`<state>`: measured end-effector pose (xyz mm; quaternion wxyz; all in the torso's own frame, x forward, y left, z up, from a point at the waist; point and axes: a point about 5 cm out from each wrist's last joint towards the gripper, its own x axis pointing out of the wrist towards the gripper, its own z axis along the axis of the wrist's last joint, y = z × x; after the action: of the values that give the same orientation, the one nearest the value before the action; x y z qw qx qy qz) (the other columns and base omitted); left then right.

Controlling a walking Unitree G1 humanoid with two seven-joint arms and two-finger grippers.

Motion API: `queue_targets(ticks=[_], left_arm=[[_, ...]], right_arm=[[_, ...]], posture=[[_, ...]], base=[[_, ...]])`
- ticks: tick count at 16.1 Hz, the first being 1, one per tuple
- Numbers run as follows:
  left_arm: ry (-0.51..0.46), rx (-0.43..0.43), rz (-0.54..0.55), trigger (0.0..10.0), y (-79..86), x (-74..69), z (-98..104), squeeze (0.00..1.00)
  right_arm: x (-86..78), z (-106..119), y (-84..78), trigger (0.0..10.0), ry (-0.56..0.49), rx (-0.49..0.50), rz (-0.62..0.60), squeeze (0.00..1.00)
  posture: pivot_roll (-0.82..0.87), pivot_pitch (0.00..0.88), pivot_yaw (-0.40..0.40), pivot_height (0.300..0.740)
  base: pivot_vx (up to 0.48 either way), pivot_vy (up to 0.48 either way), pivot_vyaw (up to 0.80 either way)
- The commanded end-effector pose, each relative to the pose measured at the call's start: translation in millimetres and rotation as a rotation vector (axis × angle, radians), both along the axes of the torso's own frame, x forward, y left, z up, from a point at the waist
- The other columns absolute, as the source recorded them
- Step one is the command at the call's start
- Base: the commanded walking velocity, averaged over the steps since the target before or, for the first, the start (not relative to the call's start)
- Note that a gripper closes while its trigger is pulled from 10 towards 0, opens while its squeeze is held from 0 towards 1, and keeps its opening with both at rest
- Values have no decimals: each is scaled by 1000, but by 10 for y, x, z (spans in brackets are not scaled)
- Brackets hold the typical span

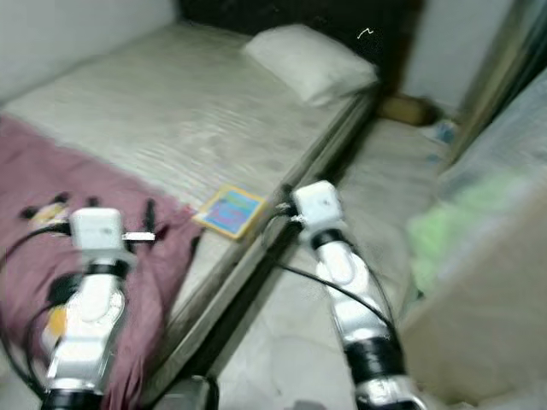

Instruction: Clean up the room

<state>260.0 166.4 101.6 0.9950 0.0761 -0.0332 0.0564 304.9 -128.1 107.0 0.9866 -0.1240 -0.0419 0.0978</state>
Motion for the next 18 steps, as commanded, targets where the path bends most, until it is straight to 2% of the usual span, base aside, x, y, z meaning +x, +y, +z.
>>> queue_targets(ticks=[1,18], left_arm=[[-1,16,15,10000,77,3,15,0],[0,13,6,10000,54,23,17,0]], right_arm=[[13,35,84,10000,-10,18,23,0],[27,39,91,10000,-16,26,33,0]], posture=[[-35,25,-40,740],[-38,21,-38,740]], base=[[0,0,800],[0,0,800]])
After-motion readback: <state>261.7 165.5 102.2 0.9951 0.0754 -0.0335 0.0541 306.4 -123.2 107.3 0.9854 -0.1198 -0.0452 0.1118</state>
